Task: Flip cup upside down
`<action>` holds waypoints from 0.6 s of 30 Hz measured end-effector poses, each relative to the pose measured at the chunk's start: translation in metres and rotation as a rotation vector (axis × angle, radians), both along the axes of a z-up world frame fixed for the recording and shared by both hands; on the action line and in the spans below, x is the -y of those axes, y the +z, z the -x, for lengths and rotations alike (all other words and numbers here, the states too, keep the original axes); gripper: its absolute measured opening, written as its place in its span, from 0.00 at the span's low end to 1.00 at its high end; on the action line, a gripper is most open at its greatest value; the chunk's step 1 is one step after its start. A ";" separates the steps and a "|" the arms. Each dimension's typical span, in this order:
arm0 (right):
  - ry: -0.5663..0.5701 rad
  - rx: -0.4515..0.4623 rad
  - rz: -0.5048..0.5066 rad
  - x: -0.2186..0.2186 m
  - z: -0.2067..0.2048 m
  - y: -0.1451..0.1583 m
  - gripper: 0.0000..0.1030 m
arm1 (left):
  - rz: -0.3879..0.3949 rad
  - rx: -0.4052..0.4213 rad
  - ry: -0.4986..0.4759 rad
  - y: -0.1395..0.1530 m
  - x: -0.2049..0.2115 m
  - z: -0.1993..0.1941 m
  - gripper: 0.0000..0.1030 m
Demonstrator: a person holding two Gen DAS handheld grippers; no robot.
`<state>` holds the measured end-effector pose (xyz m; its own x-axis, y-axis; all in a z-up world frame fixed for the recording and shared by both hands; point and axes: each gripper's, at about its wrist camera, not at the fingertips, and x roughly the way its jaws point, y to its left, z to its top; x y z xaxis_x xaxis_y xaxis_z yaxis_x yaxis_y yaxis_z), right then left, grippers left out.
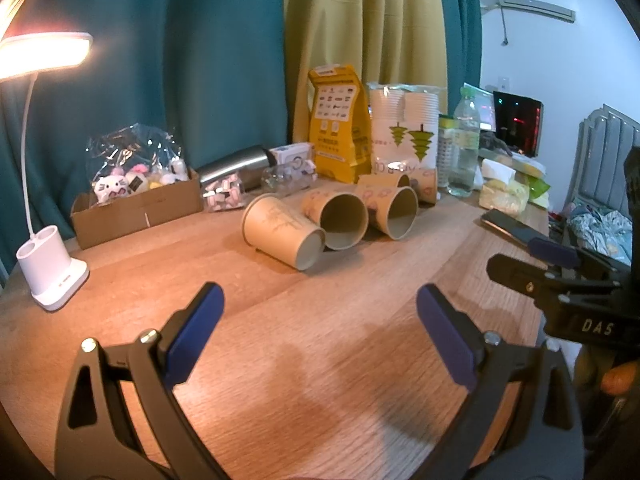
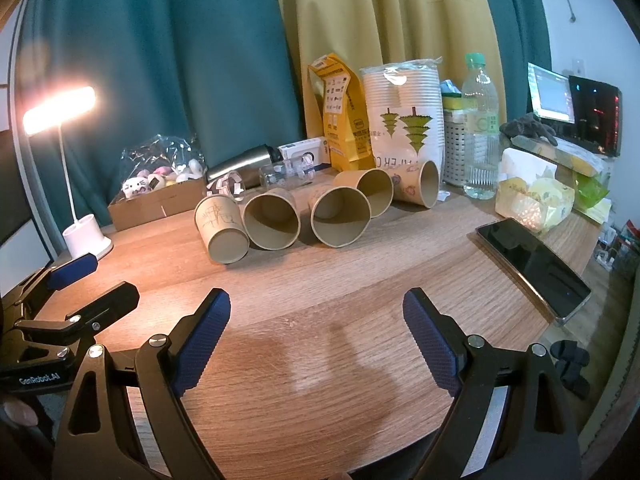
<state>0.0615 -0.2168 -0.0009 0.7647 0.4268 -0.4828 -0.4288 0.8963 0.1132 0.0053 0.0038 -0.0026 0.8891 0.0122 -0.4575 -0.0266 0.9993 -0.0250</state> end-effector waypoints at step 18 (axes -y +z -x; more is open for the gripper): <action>0.001 -0.001 -0.001 0.001 -0.001 0.000 0.88 | -0.002 -0.001 -0.008 0.000 0.001 -0.002 0.95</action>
<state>0.0621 -0.2179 -0.0011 0.7637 0.4278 -0.4834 -0.4291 0.8959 0.1148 0.0073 0.0026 -0.0022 0.8889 0.0063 -0.4580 -0.0189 0.9996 -0.0229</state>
